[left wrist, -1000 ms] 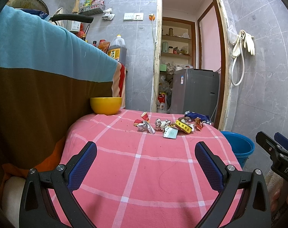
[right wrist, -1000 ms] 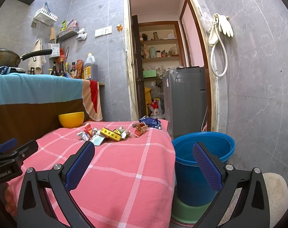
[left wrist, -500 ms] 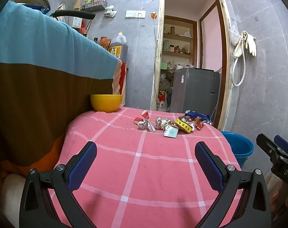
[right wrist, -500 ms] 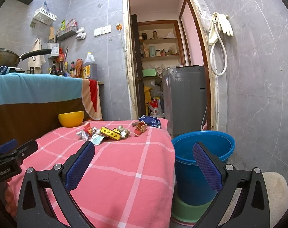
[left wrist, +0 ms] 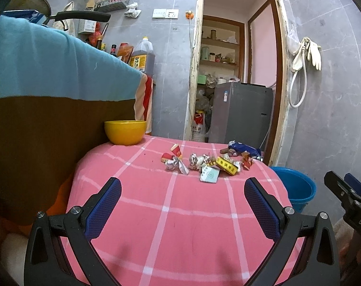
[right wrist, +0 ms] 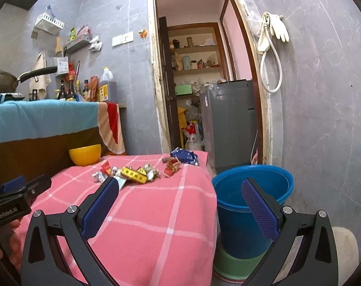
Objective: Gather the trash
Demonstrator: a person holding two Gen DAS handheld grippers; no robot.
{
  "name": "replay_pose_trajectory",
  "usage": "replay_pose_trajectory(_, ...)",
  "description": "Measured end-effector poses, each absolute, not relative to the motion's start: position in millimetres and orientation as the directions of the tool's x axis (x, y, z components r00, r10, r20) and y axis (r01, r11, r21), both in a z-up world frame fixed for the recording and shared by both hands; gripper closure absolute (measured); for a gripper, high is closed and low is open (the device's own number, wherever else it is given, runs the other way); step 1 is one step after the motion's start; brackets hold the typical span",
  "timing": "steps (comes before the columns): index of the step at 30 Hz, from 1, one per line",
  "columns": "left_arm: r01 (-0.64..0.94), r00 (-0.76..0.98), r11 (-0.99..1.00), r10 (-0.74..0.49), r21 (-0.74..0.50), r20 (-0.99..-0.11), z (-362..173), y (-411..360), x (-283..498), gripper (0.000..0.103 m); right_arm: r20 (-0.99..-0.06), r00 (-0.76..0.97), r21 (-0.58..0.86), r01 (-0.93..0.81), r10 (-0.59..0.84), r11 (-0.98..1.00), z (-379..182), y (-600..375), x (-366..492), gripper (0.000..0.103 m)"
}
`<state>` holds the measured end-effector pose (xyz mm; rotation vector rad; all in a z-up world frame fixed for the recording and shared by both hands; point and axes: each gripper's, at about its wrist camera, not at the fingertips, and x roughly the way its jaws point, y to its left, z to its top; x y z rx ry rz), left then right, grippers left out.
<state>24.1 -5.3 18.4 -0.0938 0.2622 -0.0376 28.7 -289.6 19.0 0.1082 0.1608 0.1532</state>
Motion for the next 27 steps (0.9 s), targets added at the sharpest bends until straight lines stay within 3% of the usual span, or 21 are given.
replay_pose_trajectory(17, 0.005, 0.976, 0.994, -0.029, -0.110, -0.216, 60.0, 14.8, 71.7, 0.002, -0.006, 0.974, -0.031, -0.226, 0.226, 0.974, 79.4, -279.1, 80.4, 0.000)
replay_pose_trajectory(27, -0.007, 0.984, 0.996, -0.010, -0.094, -0.180, 76.1, 27.1, 116.4, 0.002, 0.011, 0.965, -0.057, -0.262, 0.263, 0.963, 94.9, -268.5, 143.9, 0.000)
